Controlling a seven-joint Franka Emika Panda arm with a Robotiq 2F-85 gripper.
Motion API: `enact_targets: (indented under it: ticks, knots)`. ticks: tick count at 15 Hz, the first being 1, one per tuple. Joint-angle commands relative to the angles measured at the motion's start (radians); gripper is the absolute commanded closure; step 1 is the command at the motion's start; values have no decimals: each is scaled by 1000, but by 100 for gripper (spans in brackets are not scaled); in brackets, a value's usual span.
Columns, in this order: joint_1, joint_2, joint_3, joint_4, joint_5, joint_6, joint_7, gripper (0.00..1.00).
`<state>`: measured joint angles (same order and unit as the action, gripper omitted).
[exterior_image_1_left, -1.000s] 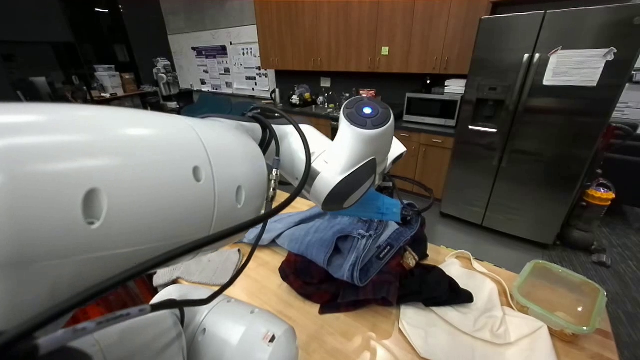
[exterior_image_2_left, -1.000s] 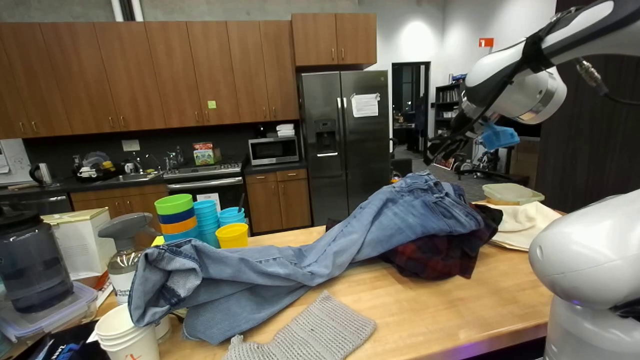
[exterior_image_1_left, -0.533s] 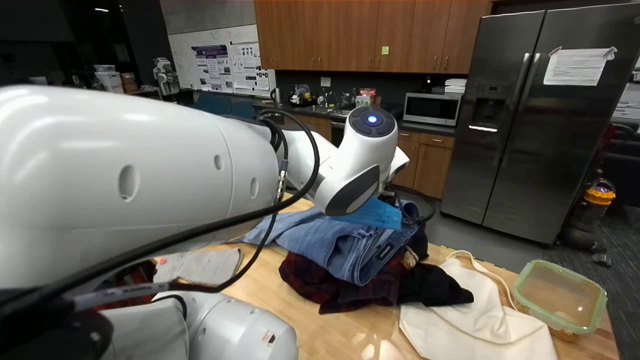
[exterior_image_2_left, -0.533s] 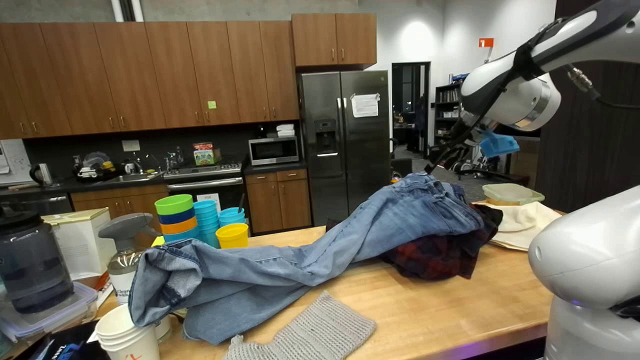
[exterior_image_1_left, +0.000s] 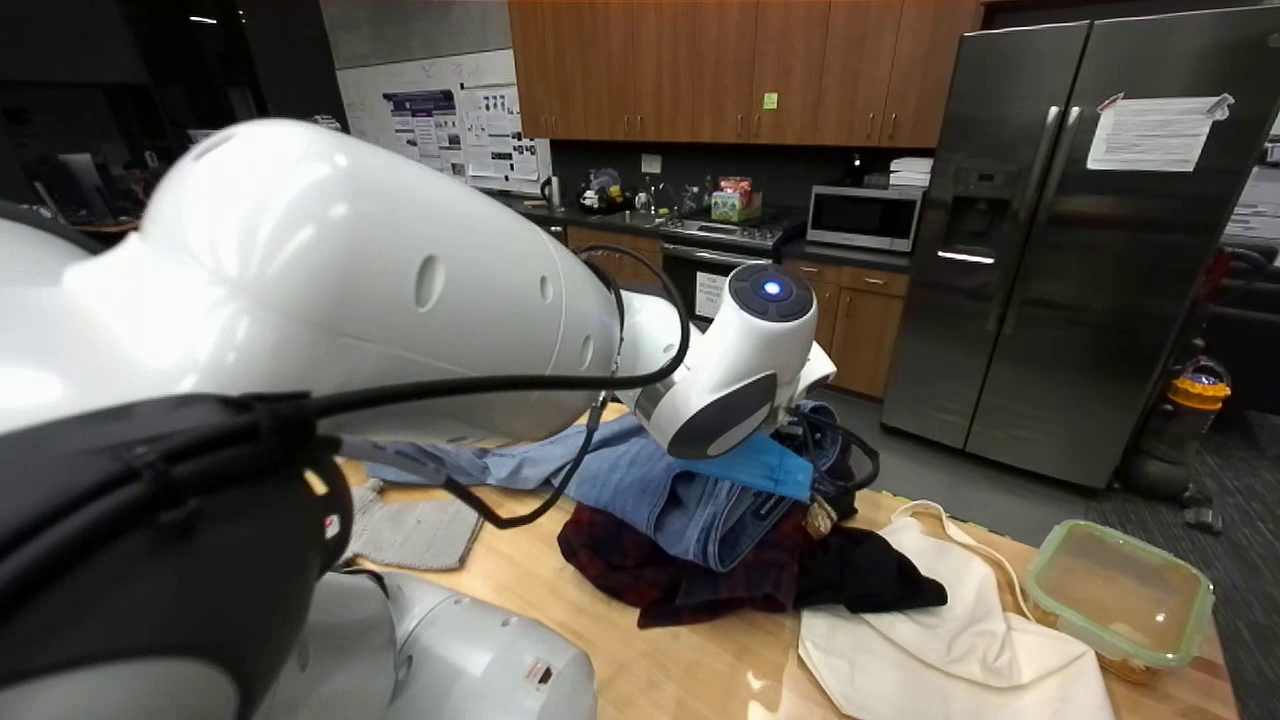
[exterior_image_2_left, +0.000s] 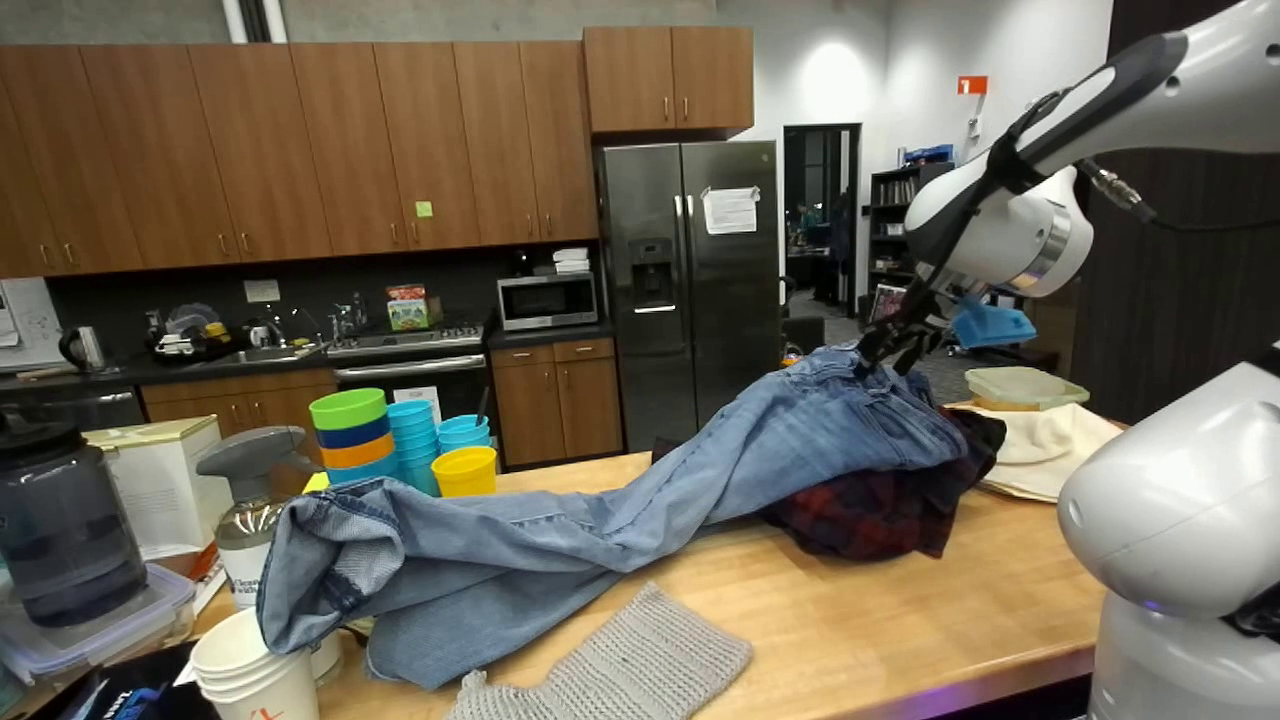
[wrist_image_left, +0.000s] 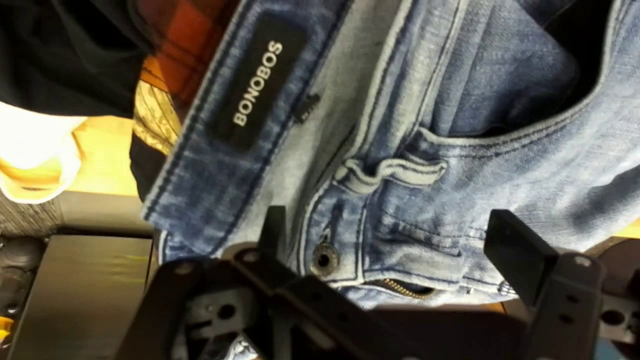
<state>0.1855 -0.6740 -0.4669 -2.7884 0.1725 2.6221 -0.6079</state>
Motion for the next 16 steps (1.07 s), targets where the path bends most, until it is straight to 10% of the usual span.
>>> enact_targets:
  ticks: [1, 4, 5, 16]
  knots:
    - [17, 38, -44, 1, 57, 41, -50, 0]
    - [16, 43, -67, 1, 90, 48, -74, 0]
    - [14, 43, -69, 1, 98, 46, -80, 20]
    - [4, 29, -62, 3, 117, 28, -99, 100]
